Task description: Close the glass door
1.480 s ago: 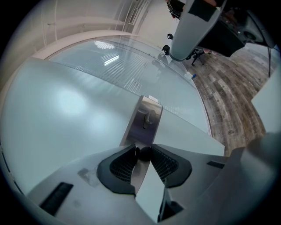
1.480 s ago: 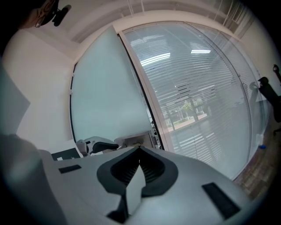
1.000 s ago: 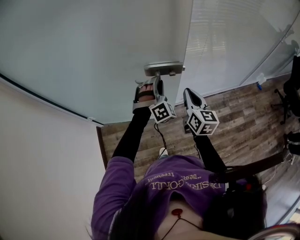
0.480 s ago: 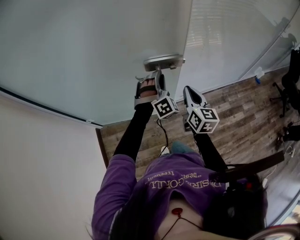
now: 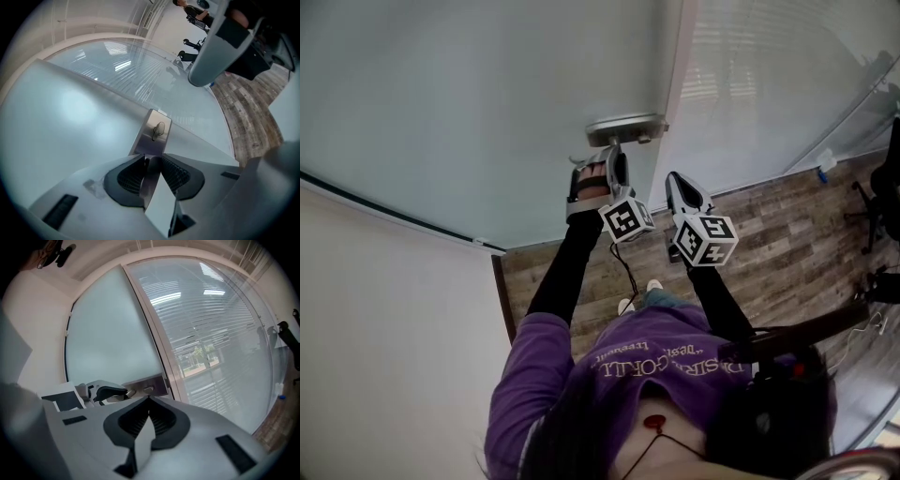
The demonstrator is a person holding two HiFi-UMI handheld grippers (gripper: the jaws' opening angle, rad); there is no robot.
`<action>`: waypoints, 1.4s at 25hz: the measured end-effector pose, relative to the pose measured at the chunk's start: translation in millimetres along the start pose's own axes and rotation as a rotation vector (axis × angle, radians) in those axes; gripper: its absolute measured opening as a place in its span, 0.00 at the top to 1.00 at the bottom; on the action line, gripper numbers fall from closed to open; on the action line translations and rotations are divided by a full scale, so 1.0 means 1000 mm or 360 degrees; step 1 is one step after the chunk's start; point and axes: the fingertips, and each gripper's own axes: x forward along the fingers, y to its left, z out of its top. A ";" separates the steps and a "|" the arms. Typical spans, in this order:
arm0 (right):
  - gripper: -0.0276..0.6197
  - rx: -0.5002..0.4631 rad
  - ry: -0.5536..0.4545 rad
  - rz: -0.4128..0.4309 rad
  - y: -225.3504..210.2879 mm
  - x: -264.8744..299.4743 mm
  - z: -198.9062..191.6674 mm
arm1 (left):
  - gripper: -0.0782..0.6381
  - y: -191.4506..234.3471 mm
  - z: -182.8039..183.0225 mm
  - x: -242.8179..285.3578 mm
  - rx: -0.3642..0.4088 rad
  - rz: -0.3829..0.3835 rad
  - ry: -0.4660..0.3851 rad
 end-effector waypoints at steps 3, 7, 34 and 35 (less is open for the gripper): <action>0.96 -0.0014 0.0012 0.0042 -0.003 0.010 0.008 | 0.74 0.005 -0.001 0.006 -0.0009 0.0016 0.0028; 0.96 -0.0020 0.0024 0.0085 -0.008 0.016 -0.001 | 0.74 -0.003 -0.006 0.009 -0.0028 0.0035 0.0055; 0.96 -0.0003 0.0072 0.0189 -0.029 0.078 0.019 | 0.74 0.017 -0.016 0.061 -0.0063 0.0033 0.0170; 0.96 0.0000 0.0069 0.0182 -0.029 0.079 0.018 | 0.74 0.015 -0.016 0.061 -0.0061 0.0030 0.0163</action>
